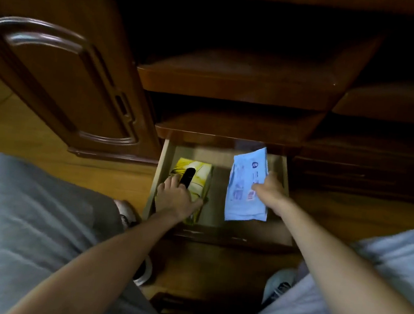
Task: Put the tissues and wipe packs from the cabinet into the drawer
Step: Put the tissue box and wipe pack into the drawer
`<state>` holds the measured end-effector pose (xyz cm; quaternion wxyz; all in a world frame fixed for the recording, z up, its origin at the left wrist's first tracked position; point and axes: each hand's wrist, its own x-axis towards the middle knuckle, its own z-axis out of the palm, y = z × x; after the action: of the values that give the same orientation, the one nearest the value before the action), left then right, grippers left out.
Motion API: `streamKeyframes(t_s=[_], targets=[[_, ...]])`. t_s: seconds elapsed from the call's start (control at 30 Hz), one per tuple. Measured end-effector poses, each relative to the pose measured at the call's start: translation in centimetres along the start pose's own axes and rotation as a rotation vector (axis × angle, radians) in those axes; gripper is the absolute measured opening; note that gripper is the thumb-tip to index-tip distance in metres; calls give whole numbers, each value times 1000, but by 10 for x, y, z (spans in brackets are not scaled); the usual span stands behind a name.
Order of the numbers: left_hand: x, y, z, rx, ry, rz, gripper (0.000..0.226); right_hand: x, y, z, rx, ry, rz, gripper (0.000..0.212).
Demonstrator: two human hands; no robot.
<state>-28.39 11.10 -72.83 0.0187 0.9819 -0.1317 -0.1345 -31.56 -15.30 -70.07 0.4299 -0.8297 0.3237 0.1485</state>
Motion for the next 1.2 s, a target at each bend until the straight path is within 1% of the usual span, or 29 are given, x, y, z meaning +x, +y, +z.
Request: streamKeyframes(t_s=[0.07,0.17,0.27,0.33,0.4,0.5,0.57,0.63,0.7,0.73,0.77,0.8,0.83,0.87,0.9,0.93,0.97,1.03,1.07,1.1,1.13,1.17,1.2], targets=[[-5,-1,5,10,-5,6,76,0,-7,5,22,5,-19,24],[-12,-11,11,105,-57,27,78,1,-7,20,84,4,-14,23],[-12,-22,17,271,-48,168,79,2,10,40,109,43,38,26],[-10,-26,16,324,-48,242,72,7,26,50,124,45,83,30],[-10,-29,15,374,-88,268,62,14,40,55,160,23,127,33],[-9,-32,11,465,-113,316,55,22,51,55,208,-36,129,32],[-8,-30,12,495,-107,324,59,28,53,54,235,-20,121,30],[-11,-28,14,440,-44,270,62,31,54,55,259,11,121,29],[-12,-26,16,279,54,221,53,31,56,56,268,3,120,28],[-10,-22,14,153,96,212,46,29,55,56,256,-6,107,25],[-7,-17,12,-14,108,197,42,26,54,55,203,0,76,21],[-2,-9,7,-258,82,157,39,22,50,53,113,31,23,17],[2,2,-1,-578,6,90,36,17,46,51,11,83,-37,17],[6,16,-10,-936,-125,15,36,11,41,50,-56,147,-105,19],[10,27,-15,-1229,-261,-76,40,4,34,50,-61,180,-175,24],[15,37,-19,-1409,-358,-148,47,-3,26,52,-29,147,-245,29],[19,43,-19,-1517,-397,-184,52,-11,18,54,13,39,-304,34],[25,45,-16,-1631,-332,-224,48,-27,7,60,100,-251,-317,42],[26,43,-15,-1664,-290,-248,48,-33,6,63,138,-317,-316,42],[27,39,-12,-1684,-271,-269,54,-35,6,63,165,-295,-335,36],[28,37,-11,-1707,-269,-277,65,-35,6,61,193,-206,-365,29],[29,35,-11,-1725,-269,-276,74,-33,7,57,178,-64,-379,27],[29,34,-10,-1731,-268,-265,80,-28,11,53,172,59,-365,31]])
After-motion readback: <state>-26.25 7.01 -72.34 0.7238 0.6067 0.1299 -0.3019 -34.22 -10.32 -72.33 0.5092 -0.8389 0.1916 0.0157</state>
